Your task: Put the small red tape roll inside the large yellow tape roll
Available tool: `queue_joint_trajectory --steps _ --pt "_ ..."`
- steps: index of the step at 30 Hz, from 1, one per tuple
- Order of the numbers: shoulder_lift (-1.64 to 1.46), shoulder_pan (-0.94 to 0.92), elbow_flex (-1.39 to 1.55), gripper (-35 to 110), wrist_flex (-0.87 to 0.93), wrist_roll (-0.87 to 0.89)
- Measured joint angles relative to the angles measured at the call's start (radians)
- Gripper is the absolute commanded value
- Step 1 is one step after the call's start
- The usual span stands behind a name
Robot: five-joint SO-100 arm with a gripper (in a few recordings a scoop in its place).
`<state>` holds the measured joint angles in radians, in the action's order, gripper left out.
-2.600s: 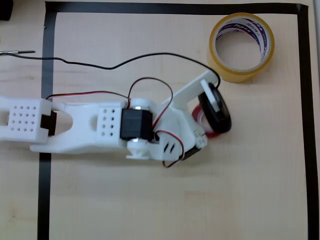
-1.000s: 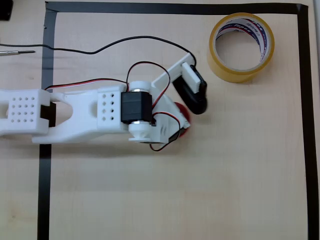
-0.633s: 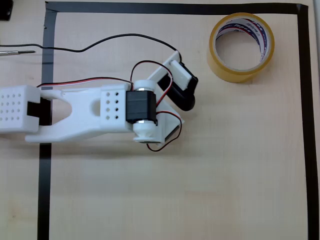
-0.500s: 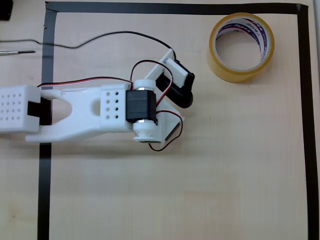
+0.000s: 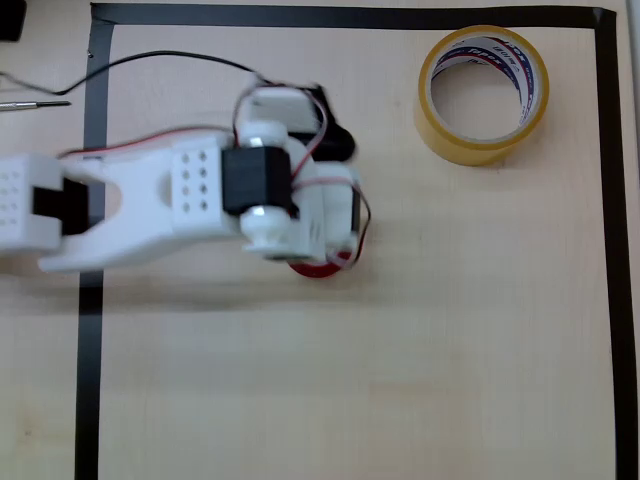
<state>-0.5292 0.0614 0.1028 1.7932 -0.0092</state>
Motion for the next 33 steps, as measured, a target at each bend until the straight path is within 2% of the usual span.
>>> queue_joint_trajectory --steps 3,5,10,18,29,33 --pt "-0.041 -0.008 0.037 2 0.0 -0.046" --pt "-0.054 -0.011 0.06 10 0.0 -0.058" --pt "-0.055 -0.002 0.084 17 0.0 -0.029" --pt "-0.052 0.008 0.078 20 0.0 -0.025" --pt "0.133 0.025 -0.066 20 0.0 -0.025" --pt "0.175 0.035 -0.138 13 0.002 -0.025"
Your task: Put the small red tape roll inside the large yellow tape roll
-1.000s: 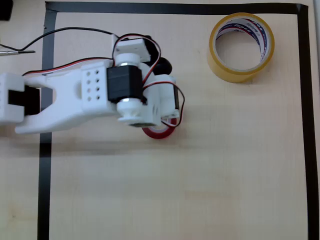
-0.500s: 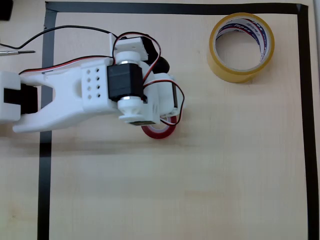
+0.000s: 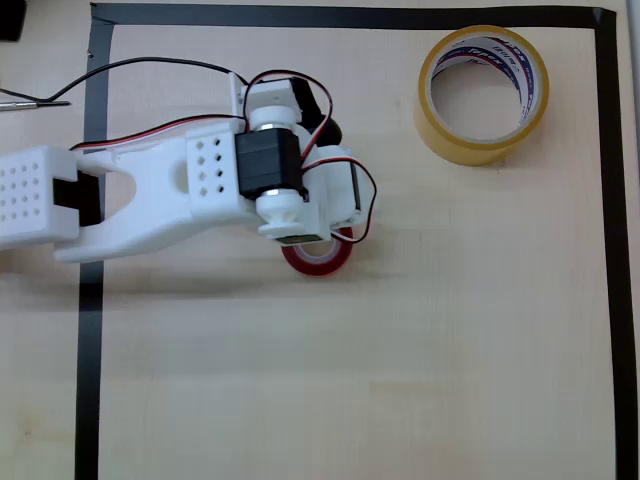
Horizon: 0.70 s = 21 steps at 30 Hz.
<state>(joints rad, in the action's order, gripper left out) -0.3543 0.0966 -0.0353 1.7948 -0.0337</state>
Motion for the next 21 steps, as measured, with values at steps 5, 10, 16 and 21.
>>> queue_joint_trajectory --steps 5,10,16,21 --pt "0.041 0.002 -0.06 0 0.002 0.0" --pt "0.048 0.0 -0.066 0 0.002 0.0" --pt "0.041 -0.002 -0.046 4 0.0 0.0" --pt "0.015 0.0 -0.003 17 -0.009 -0.005"
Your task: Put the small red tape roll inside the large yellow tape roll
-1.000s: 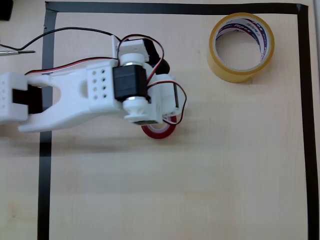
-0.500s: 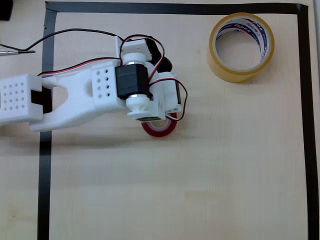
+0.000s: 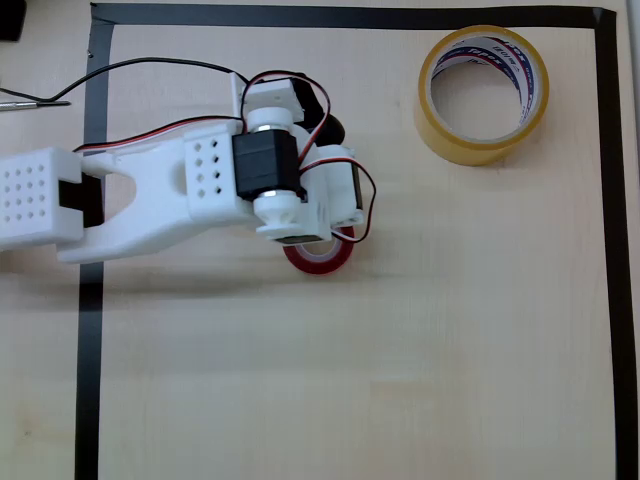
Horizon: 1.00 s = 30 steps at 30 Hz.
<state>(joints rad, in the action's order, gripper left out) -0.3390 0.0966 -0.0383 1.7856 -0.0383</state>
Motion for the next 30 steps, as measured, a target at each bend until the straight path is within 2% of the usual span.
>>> queue_joint_trajectory --steps 13,30 --pt "-0.206 0.035 0.371 18 -0.006 -0.109" --pt "-0.236 0.034 0.416 18 -0.005 -0.219"
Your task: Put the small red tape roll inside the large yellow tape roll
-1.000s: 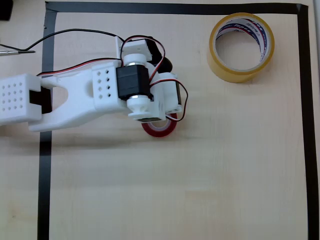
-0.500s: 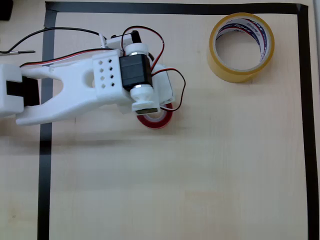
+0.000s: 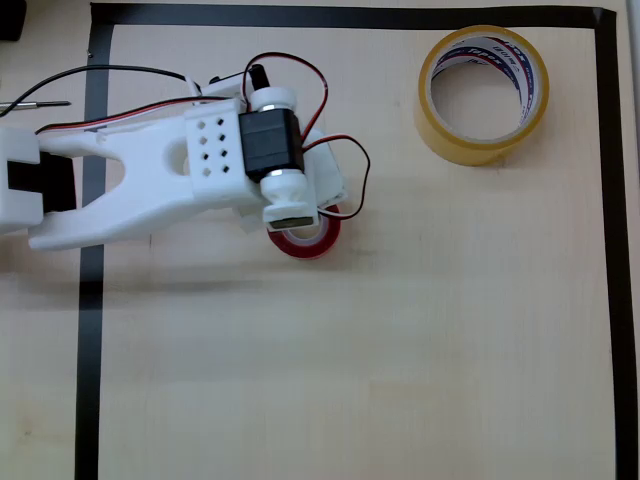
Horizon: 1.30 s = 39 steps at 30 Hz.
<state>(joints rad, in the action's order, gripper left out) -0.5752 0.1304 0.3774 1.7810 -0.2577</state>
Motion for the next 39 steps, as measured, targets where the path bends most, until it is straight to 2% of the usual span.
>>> queue_joint_trajectory --steps 23,39 --pt "-0.023 -0.003 -0.192 18 0.015 -0.044" --pt "0.152 -0.034 -0.299 18 0.015 -0.035"
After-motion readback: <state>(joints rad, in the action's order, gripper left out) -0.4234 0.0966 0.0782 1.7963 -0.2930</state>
